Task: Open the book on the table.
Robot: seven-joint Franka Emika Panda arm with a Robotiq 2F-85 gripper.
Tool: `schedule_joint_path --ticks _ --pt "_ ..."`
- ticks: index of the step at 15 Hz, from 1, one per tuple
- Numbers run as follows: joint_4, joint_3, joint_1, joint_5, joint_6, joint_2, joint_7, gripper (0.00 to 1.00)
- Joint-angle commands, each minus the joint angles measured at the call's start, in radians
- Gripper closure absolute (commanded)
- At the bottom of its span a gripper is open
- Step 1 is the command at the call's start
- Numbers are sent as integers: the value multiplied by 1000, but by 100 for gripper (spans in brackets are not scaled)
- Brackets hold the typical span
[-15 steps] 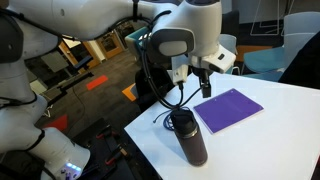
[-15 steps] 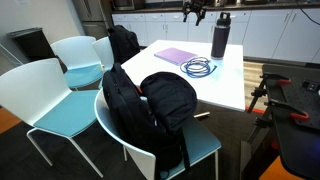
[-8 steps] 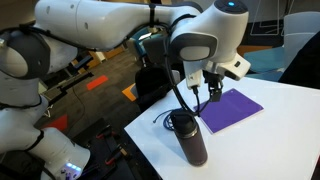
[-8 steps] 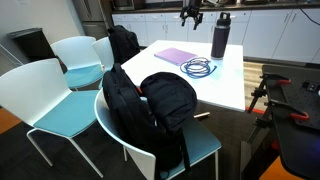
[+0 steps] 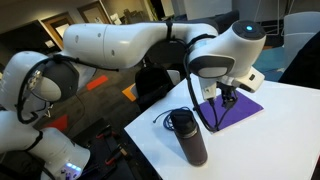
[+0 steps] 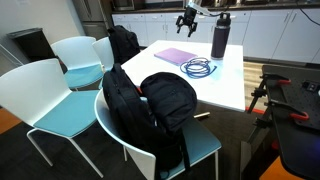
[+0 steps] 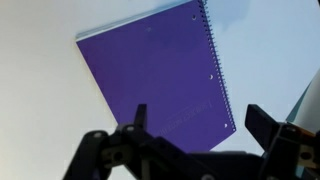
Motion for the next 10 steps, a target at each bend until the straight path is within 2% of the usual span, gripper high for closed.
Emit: schedule_joint_path --ticks 1,5,10 --pt "16 3 -6 11 20 19 1 0" --pt "41 12 -18 21 38 52 -25 0" --pt "-4 21 -9 31 193 70 -151 0"
